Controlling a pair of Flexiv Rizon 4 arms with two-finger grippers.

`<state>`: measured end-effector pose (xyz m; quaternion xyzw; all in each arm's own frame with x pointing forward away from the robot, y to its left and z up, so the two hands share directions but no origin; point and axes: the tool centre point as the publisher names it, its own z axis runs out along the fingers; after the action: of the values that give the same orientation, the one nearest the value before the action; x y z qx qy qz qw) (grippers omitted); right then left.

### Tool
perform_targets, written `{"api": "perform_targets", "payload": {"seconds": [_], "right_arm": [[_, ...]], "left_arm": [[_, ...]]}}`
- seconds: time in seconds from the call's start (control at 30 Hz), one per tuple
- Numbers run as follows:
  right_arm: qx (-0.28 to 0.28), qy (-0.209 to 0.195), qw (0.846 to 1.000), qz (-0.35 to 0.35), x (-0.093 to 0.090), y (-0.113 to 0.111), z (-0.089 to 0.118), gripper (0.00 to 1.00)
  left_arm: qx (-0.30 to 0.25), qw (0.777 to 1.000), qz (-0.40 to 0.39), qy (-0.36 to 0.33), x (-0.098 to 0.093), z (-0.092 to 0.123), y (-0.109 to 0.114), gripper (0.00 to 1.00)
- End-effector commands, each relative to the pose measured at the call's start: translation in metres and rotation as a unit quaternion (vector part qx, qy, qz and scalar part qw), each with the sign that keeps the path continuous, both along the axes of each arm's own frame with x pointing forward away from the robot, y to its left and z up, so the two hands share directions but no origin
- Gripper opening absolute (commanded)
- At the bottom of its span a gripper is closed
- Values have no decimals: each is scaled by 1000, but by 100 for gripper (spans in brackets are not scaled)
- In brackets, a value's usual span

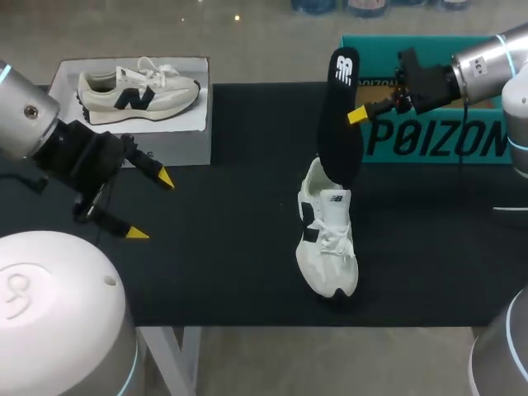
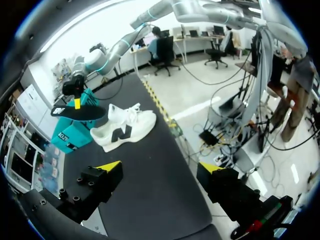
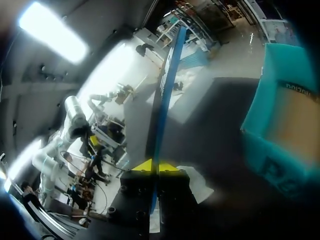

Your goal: Take the shoe out of the shoebox, open the shoe tongue, remove and reinsert the insole, then place the shoe into the shoebox

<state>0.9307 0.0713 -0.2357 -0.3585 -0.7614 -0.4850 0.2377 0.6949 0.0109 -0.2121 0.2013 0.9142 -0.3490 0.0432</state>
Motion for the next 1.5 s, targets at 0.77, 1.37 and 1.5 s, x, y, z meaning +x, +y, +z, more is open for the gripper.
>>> {"api": "perform_targets", "payload": {"seconds": [0.77, 1.37, 1.5], "right_arm": [[7, 25, 1000, 6, -15, 9, -53, 0], [16, 3, 1000, 10, -6, 19, -29, 0], [7, -10, 1000, 12, 8, 23, -18, 0]], "left_arm": [[1, 1000, 0, 0, -1, 0, 1, 100], [1, 1000, 0, 0, -1, 0, 1, 100], [1, 1000, 0, 0, -1, 0, 1, 100]]}}
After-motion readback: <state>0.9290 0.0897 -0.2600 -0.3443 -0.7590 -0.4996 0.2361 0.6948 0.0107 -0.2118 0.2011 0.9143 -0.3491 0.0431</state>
